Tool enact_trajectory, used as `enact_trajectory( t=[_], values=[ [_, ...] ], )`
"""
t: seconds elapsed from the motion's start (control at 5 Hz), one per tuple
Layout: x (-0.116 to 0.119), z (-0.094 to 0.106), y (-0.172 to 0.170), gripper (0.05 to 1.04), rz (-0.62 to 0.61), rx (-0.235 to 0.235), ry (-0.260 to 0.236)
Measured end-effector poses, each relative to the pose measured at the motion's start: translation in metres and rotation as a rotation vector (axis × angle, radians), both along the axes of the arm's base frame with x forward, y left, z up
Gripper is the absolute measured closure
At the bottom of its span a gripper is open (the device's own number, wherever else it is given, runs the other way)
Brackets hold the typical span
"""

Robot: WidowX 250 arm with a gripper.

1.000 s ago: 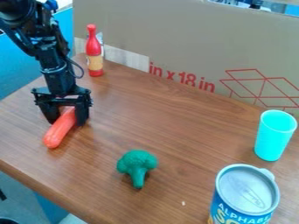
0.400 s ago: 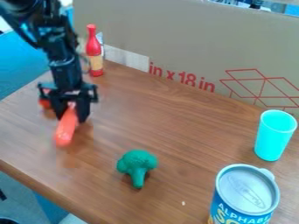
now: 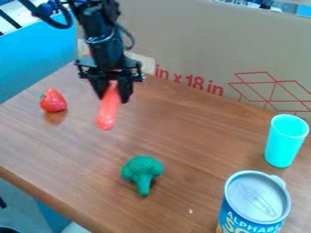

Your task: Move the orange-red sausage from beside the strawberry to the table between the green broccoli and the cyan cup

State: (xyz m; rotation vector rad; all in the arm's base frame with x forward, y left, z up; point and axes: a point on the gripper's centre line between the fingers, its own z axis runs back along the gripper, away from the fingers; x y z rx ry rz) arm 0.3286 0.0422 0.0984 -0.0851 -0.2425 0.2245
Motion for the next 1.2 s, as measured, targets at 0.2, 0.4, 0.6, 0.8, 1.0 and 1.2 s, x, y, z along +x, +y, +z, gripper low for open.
enact_trajectory(
  t=[0.2,0.4,0.6,0.8,1.0,1.2],
  values=[
    [0.017,-0.001,-0.031,0.515,0.006,-0.028,-0.06],
    [0.035,-0.019,-0.063,0.515,-0.019,-0.078,-0.048],
    [0.053,-0.033,-0.075,0.515,-0.015,-0.063,-0.057],
    [0.065,-0.038,-0.089,0.515,-0.027,-0.047,-0.064],
    [0.07,-0.049,-0.098,0.515,-0.023,-0.062,-0.045],
    [0.077,-0.061,-0.111,0.516,-0.056,-0.073,-0.005]
  ],
)
